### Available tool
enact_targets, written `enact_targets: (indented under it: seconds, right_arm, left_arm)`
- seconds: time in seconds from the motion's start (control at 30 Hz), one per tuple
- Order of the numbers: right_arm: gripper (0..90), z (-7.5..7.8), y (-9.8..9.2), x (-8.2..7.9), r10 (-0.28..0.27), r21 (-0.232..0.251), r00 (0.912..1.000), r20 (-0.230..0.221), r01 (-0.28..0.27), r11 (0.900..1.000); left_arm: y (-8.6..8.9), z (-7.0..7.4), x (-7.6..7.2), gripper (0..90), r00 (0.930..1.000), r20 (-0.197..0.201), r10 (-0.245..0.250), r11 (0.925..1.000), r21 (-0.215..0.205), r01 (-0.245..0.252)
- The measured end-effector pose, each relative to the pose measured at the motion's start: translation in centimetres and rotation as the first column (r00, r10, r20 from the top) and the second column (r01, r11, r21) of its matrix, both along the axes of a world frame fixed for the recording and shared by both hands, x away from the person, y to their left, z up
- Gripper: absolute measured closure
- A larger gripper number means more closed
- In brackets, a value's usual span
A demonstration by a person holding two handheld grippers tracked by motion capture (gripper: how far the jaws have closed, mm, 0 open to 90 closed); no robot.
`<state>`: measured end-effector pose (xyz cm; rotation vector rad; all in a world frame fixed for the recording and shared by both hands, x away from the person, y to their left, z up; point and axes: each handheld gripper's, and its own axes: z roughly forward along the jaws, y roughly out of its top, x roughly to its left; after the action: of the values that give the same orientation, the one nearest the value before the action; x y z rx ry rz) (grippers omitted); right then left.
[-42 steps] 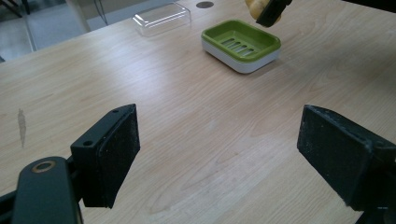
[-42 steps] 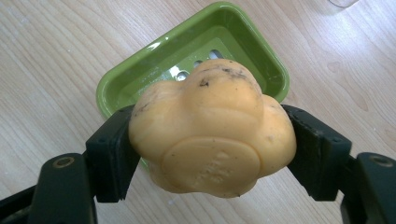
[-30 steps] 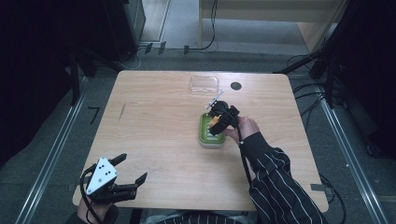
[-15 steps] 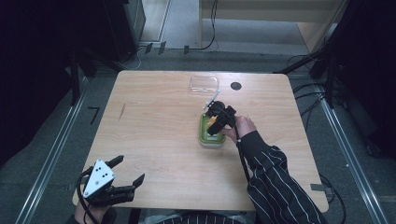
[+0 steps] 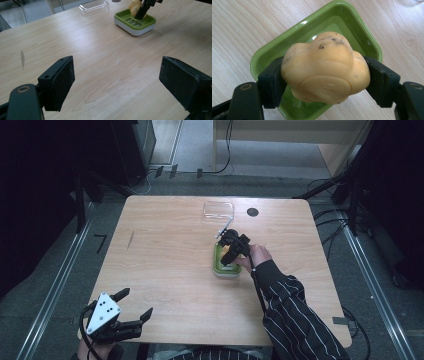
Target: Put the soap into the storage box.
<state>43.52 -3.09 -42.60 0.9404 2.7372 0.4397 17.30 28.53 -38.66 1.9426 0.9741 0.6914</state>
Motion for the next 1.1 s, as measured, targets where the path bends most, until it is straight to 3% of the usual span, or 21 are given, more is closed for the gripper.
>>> enact_targets:
  seconds: [0.83,1.1]
  right_arm:
    - [26.1,-1.2,0.6,0.6,-0.008,-0.043,0.998,-0.062,0.005,0.999]
    - [26.0,-1.6,0.6,0.8,-0.009,-0.04,0.9982,-0.06,0.007,0.999]
  left_arm:
    - [0.3,0.0,-0.4,13.6,0.9999,-0.001,0.015,0.9999,0.001,-0.015]
    - [0.3,0.0,-0.4,13.6,0.9999,-0.001,0.015,0.9999,0.001,-0.015]
